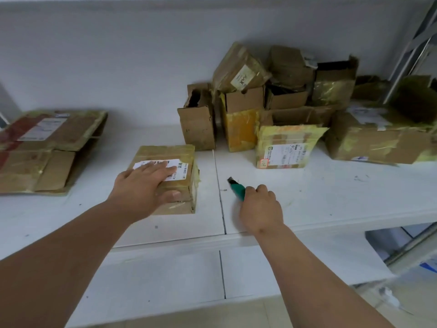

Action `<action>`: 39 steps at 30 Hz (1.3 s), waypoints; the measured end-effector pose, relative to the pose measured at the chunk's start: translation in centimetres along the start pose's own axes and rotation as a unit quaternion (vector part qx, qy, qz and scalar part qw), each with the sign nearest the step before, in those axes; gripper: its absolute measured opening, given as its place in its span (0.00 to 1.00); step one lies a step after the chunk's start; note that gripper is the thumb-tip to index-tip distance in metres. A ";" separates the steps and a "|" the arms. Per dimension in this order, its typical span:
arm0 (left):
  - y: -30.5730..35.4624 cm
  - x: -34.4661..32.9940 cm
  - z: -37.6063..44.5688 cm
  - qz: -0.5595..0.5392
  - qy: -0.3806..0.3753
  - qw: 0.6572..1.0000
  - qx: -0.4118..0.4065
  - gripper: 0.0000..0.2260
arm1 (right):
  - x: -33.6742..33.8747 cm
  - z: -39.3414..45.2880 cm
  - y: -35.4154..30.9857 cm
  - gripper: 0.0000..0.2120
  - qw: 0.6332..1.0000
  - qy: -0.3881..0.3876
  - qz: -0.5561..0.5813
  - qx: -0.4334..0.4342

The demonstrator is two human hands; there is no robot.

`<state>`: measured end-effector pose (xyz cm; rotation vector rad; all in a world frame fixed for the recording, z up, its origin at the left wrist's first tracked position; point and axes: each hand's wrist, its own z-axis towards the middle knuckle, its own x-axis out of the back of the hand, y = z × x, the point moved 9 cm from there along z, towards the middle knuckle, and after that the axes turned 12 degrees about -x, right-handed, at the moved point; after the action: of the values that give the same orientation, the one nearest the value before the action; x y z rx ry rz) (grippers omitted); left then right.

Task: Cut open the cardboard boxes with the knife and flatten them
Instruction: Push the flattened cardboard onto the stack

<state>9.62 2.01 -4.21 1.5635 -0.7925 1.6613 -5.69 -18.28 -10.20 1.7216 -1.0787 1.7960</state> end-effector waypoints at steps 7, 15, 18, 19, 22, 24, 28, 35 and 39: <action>-1.1 0.8 1.5 -0.028 -0.011 0.999 0.014 0.29 | 2.1 -0.7 -1.1 0.17 0.970 -0.046 0.229 0.065; -1.5 0.5 3.2 -0.025 -0.008 0.999 0.024 0.30 | 0.5 -2.9 -2.3 0.18 0.955 -0.057 0.243 0.164; -1.9 0.5 3.7 -0.038 -0.012 0.999 0.016 0.31 | 0.5 -3.1 -2.7 0.18 0.952 -0.059 0.245 0.173; -2.0 0.4 3.8 -0.038 -0.013 0.999 0.013 0.32 | 0.6 -3.1 -2.9 0.18 0.951 -0.059 0.247 0.175; -2.4 0.4 4.1 -0.042 -0.014 0.999 0.017 0.34 | 0.9 -3.1 -3.6 0.18 0.949 -0.056 0.256 0.174; -3.0 0.3 4.4 -0.054 -0.006 0.998 0.014 0.37 | 1.0 -3.0 -3.9 0.18 0.948 -0.055 0.262 0.171; -3.7 0.2 5.0 -0.067 0.010 0.998 0.003 0.40 | 1.0 -3.0 -4.2 0.17 0.947 -0.044 0.273 0.165; -4.8 -0.2 5.9 -0.079 0.018 0.997 -0.002 0.32 | 1.5 -3.0 -4.9 0.17 0.939 -0.025 0.301 0.164; -5.0 -0.2 6.2 -0.079 0.023 0.997 -0.011 0.31 | 1.5 -2.7 -5.3 0.17 0.942 -0.013 0.297 0.157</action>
<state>17.25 -0.30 -4.05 1.5258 -0.6454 1.5630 -3.64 -13.27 -7.31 1.7082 -1.5099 2.4263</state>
